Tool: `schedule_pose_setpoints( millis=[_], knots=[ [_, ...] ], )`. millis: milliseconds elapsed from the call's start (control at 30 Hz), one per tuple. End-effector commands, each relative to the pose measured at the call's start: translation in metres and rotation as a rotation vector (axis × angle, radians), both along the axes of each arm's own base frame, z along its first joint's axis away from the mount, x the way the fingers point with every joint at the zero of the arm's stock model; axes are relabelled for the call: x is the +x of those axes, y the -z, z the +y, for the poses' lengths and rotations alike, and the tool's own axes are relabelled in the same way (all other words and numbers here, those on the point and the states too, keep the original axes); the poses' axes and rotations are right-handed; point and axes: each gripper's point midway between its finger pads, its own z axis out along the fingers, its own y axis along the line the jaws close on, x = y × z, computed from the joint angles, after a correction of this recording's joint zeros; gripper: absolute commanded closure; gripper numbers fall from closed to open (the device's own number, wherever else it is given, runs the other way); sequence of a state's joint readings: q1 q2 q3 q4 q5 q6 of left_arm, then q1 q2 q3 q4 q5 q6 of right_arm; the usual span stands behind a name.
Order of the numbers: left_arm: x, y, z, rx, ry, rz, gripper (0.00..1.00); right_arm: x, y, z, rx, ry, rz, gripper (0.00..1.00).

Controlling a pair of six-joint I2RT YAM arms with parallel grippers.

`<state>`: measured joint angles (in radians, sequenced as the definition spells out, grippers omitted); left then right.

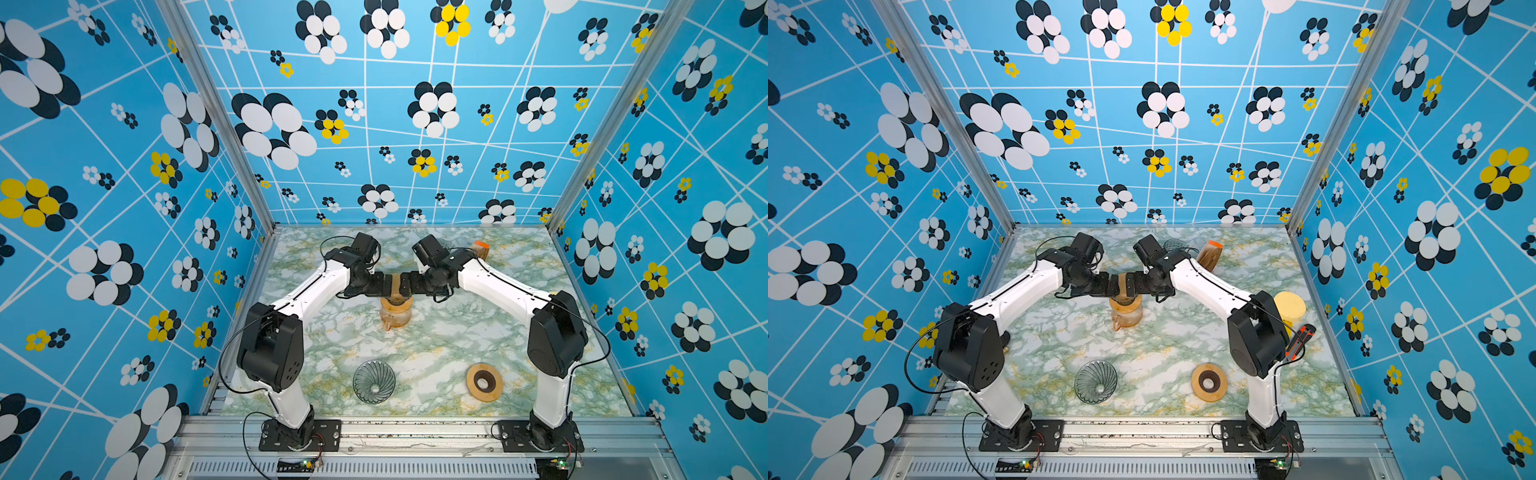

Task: Place the coffee filter in the dripper
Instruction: 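Press the filter down into the dripper with both grippers from opposite sides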

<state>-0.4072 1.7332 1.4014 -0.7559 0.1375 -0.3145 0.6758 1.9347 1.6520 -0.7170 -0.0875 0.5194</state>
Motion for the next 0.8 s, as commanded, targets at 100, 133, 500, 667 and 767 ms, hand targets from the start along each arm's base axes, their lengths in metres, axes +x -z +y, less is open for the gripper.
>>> schedule_pose_setpoints(
  millis=[100,133,500,667,767],
  knots=[
    [-0.006,0.007,0.005,0.021,-0.013,0.042,0.01,0.0,-0.012,0.004,0.046,-0.019,0.014,0.01],
    [-0.005,0.005,0.004,0.013,-0.015,0.042,0.01,0.001,-0.008,0.001,0.03,-0.014,0.02,0.01],
    [0.001,-0.026,-0.003,-0.158,-0.037,0.026,0.01,0.001,0.009,-0.014,-0.073,0.005,0.041,0.0],
    [-0.004,-0.033,-0.005,-0.183,-0.011,0.022,0.01,0.003,0.012,-0.019,-0.112,0.009,0.048,0.01],
    [-0.009,-0.037,-0.009,-0.213,0.016,0.02,0.01,0.003,0.013,-0.021,-0.13,0.006,0.052,0.01]
  ],
)
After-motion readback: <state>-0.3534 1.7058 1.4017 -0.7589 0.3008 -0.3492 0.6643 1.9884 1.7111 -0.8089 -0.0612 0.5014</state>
